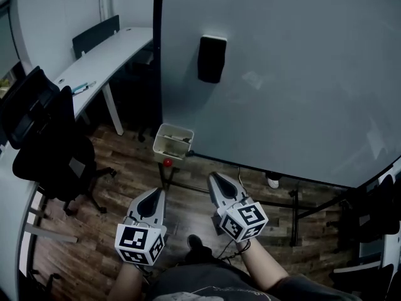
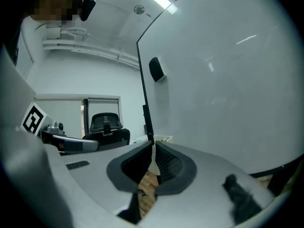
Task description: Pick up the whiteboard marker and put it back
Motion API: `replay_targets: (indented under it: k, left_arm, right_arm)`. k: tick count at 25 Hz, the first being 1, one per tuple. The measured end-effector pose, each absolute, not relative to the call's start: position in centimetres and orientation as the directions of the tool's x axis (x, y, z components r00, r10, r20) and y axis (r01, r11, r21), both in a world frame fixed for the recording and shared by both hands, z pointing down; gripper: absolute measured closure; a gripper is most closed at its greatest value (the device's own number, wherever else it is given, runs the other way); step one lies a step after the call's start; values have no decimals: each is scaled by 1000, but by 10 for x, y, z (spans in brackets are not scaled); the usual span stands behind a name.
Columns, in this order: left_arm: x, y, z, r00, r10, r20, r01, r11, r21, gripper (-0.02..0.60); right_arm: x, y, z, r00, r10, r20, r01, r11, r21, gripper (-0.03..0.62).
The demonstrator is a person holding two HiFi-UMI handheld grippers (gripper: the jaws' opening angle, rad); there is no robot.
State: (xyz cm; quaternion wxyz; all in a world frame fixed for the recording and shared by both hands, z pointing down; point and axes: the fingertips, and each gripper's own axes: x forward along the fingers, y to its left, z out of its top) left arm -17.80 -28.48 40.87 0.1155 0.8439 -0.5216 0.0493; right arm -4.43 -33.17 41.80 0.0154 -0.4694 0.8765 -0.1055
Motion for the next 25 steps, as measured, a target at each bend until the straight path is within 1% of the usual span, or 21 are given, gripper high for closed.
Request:
replay_targets:
  k: [8,9,10,11,13,18,22,25]
  left_arm:
    - [-180,-333,419,385,-895,225,-921,-357,156,568]
    - [-179,-338,419,380,-897,226,-923,-351,156,568]
    - [-178,-342,420,375,-899,227,-925,-347,155,568]
    - [-178,-347,421,370,-900,230,-927,-342,153,568]
    - [-178,-354,422,359,-903,235,-931,-331,151,568]
    - [-181,-368,424,334,-911,243,-940,-304,153,568]
    - [-184,-376,426,317,-916,248,-946,-286,152,568]
    - [-186,-379,427,309,-917,250,-948,-278,154,568]
  right_arm:
    - [-74,-377,433,-683,-724,94,-727,662,-185,563]
    - [-76,-380,435,-694,-713,100,-717,673,-179,542]
    - [-80,-384,437,-706,-700,107,-707,686,-173,495]
    - [-83,-388,439,-716,-689,113,-697,697,-167,468]
    - [-89,-394,440,-733,-670,116,-680,718,-149,459]
    - [-106,-402,437,-772,-627,106,-635,765,-103,451]
    - [-113,-410,435,-796,-601,74,-606,790,-90,451]
    - [-118,-413,436,-808,-583,81,-588,806,-64,453]
